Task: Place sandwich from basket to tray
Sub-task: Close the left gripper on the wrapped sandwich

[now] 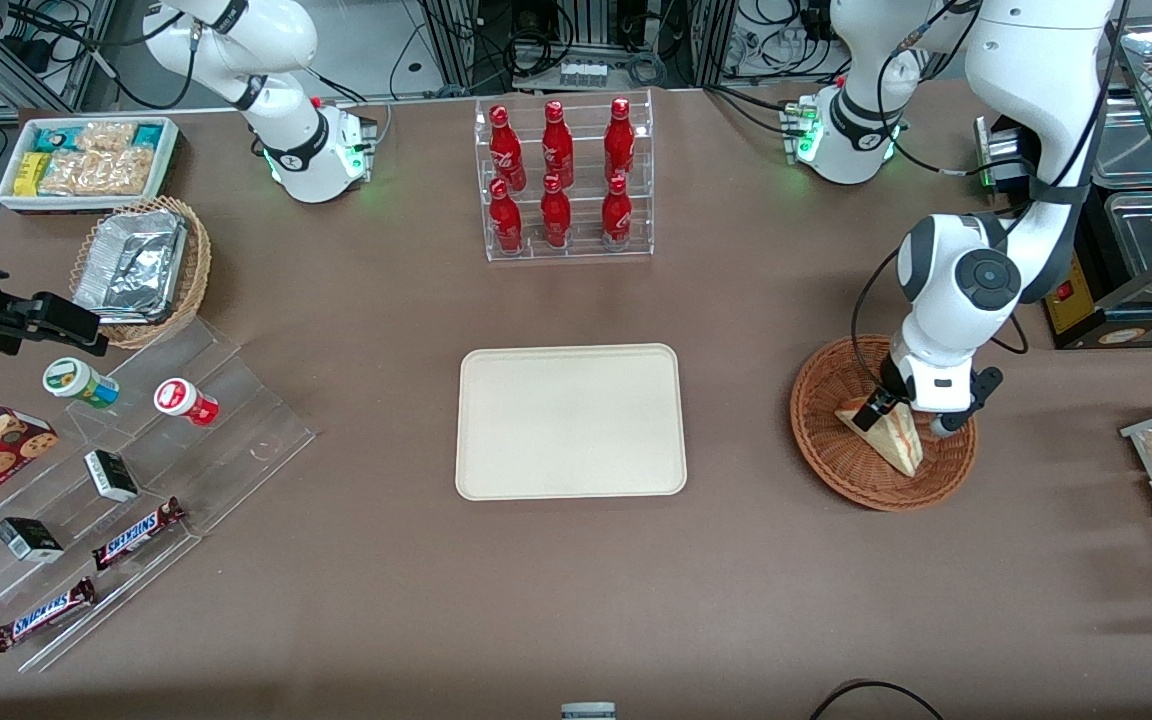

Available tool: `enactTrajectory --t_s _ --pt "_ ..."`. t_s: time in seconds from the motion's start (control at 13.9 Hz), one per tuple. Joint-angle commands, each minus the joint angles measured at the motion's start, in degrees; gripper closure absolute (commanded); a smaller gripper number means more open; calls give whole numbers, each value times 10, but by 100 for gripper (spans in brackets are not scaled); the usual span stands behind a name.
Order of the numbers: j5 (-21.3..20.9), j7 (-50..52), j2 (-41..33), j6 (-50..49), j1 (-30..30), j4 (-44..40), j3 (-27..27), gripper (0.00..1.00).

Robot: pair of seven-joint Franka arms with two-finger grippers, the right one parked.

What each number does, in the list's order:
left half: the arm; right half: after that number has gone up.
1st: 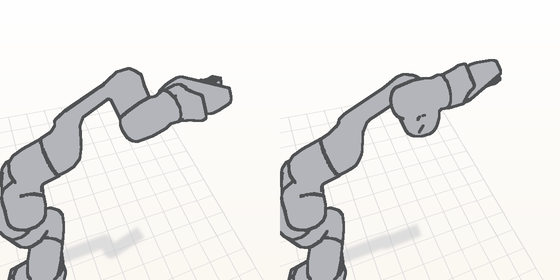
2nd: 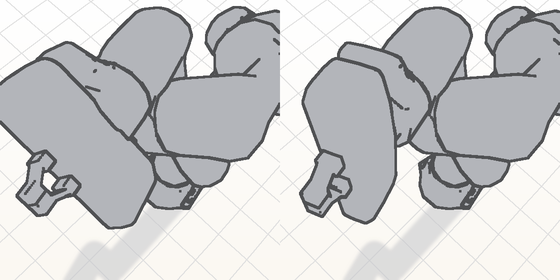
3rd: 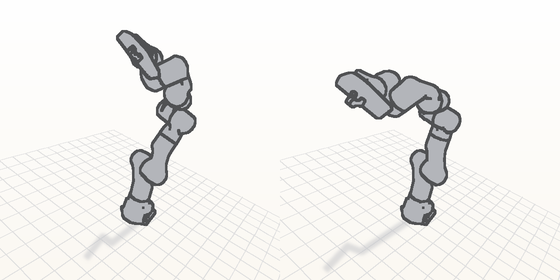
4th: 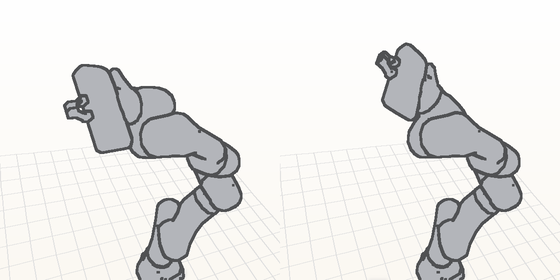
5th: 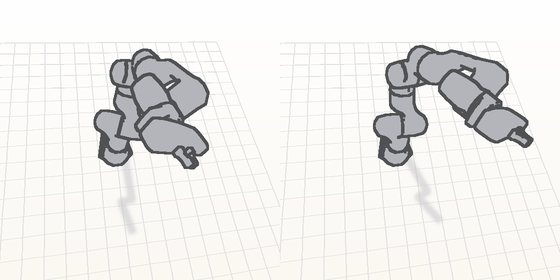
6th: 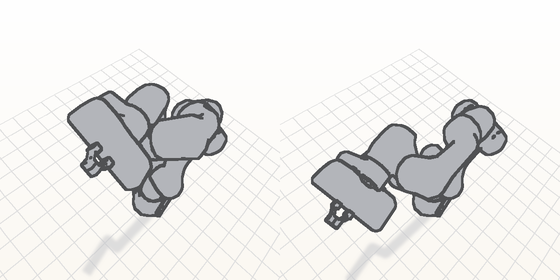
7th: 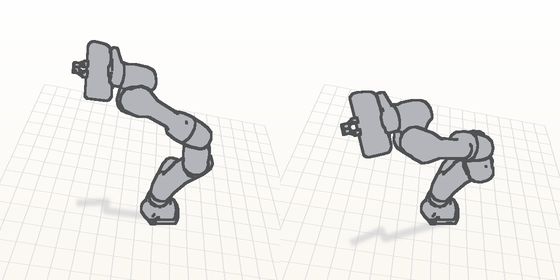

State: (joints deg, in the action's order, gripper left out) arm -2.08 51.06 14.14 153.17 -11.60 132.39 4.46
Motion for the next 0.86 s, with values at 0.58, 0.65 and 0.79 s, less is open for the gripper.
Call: enactTrajectory --t_s 0.58,0.65,0.79 --pt "-8 4 1 -1 1 -12 6 100" --pt "-9 4 0 -2 1 -15 6 100" --pt "-9 4 -7 -23 0 -27 6 100"
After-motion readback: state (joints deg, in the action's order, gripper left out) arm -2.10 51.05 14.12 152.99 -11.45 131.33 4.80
